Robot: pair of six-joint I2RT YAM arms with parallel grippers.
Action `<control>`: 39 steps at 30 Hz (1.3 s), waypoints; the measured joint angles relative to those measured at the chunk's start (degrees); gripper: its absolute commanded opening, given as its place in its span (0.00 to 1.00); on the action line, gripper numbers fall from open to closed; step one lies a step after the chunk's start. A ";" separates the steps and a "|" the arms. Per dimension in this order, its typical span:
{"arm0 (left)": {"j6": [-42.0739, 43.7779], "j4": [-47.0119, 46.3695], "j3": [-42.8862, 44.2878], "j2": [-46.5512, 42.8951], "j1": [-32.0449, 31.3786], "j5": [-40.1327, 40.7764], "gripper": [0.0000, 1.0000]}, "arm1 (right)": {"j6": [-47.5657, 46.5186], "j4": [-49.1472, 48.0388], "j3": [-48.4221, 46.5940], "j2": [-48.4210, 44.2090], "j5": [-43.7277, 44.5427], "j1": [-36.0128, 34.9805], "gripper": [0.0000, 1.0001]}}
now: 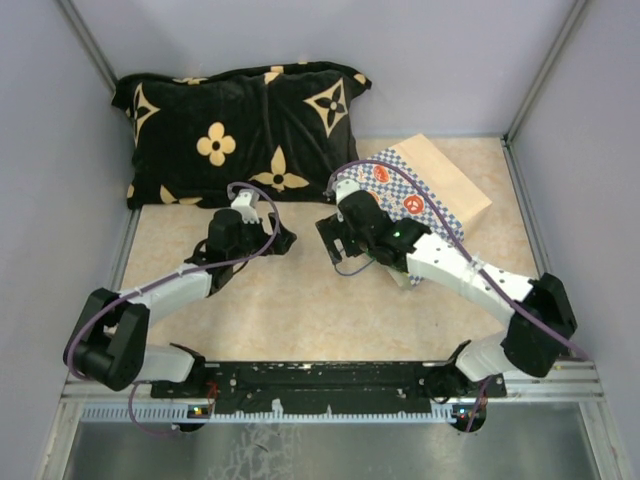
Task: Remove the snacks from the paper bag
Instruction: Adjust the paper bag at the center of the board.
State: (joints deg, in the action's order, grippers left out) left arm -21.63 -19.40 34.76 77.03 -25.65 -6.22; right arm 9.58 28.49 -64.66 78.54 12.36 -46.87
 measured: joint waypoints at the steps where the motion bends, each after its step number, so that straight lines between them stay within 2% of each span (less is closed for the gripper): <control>1: -0.33 -0.04 -0.68 -0.02 0.57 -0.46 0.99 | 0.00 -0.55 -0.55 1.46 -0.17 0.00 0.83; 9: -1.79 -1.53 -3.15 0.44 2.34 -4.11 0.97 | 0.00 -4.02 -4.79 12.22 -0.44 0.00 0.81; 14: -2.32 -2.49 -3.23 1.53 2.91 -5.90 0.96 | 0.02 -4.59 -7.21 17.14 1.40 0.00 0.74; 16: -2.64 -2.51 -3.26 1.77 2.93 -6.54 0.96 | 0.02 -4.94 -8.26 19.02 1.81 0.00 0.64; 18: -3.02 -2.56 -3.28 1.81 2.93 -7.10 0.96 | 0.07 -5.18 -8.57 19.96 1.84 0.00 0.50; 23: -4.17 -2.84 -3.34 1.84 2.93 -8.09 0.95 | 0.44 -5.79 -8.63 20.17 0.61 0.00 0.09; 25: -4.79 -3.45 -3.37 2.23 2.93 -9.20 0.94 | 0.48 -5.79 -8.63 19.96 0.17 0.02 0.00; 29: -7.06 -7.61 -3.52 5.55 2.43 -12.92 0.98 | 0.57 -5.25 -8.57 16.35 -1.42 1.07 0.00; 32: -8.33 -9.38 -2.34 10.56 0.24 -14.19 0.95 | 0.96 -5.75 -8.52 10.34 -3.41 3.67 0.00; 35: -8.37 -8.68 1.88 16.15 -5.42 -13.46 0.89 | 1.09 -6.60 -8.52 5.18 -3.67 7.43 0.00; 39: -8.22 -7.65 11.76 23.28 -14.71 -11.04 0.81 | 1.11 -6.58 -8.46 2.23 -3.72 11.47 0.00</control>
State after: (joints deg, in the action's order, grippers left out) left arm -29.85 -27.05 46.52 100.31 -40.36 -17.26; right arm 10.70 21.91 -73.12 80.77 8.64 -35.40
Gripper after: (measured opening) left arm 0.861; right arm 0.009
